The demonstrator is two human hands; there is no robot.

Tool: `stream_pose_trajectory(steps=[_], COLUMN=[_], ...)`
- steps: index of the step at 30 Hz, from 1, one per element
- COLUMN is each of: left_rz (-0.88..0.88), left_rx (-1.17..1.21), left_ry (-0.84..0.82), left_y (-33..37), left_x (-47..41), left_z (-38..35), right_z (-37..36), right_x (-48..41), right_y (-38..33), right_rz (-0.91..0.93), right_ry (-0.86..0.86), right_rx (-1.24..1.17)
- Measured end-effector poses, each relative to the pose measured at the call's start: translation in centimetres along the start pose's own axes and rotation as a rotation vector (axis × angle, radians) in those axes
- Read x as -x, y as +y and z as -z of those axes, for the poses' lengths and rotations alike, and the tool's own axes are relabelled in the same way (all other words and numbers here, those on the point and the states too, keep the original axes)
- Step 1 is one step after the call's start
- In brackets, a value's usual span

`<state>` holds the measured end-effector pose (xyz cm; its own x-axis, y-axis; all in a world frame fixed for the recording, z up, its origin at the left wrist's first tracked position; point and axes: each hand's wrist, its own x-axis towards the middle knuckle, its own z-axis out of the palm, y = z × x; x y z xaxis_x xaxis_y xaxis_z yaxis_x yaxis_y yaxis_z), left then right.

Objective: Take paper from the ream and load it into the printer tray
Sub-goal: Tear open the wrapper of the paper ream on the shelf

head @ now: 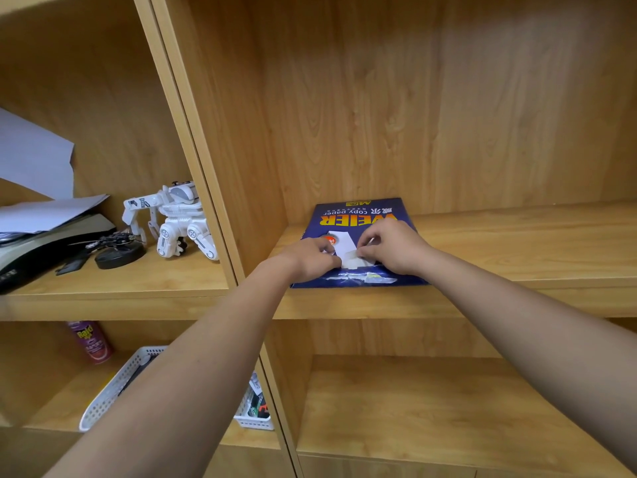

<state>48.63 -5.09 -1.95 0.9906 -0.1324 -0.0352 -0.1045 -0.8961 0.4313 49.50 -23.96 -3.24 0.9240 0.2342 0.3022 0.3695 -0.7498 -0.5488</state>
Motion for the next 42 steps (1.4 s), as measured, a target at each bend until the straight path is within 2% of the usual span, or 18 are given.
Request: stream_pose_trajectory(steps=[6, 13, 21, 30, 34, 42], left_rz=[-0.002, 0.001, 0.004, 0.000, -0.002, -0.011], left_rx=[-0.013, -0.012, 0.008, 0.009, 0.008, -0.049], left_ry=[0.003, 0.012, -0.009, -0.023, -0.023, -0.036], left_y=[0.0, -0.1, -0.2, -0.4, -0.5, -0.3], left_x=[0.0, 0.0, -0.2, -0.7, -0.9, -1.1], left_z=[-0.1, -0.3, -0.2, -0.1, 0.0, 0.3], right_z=[-0.1, 0.3, -0.7, -1.4, -1.1, -1.3], right_x=[0.0, 0.3, 1.2, 2.9, 3.2, 4.9], right_y=[-0.5, -0.7, -0.7, -1.1, -1.2, -0.6], right_rz=[0.009, -0.020, 0.035, -0.017, -0.036, 0.015], right_ry=[0.010, -0.068, 0.083, 0.125, 0.090, 0.113], right_rx=[0.026, 0.018, 0.180, 0.210, 0.220, 0.243])
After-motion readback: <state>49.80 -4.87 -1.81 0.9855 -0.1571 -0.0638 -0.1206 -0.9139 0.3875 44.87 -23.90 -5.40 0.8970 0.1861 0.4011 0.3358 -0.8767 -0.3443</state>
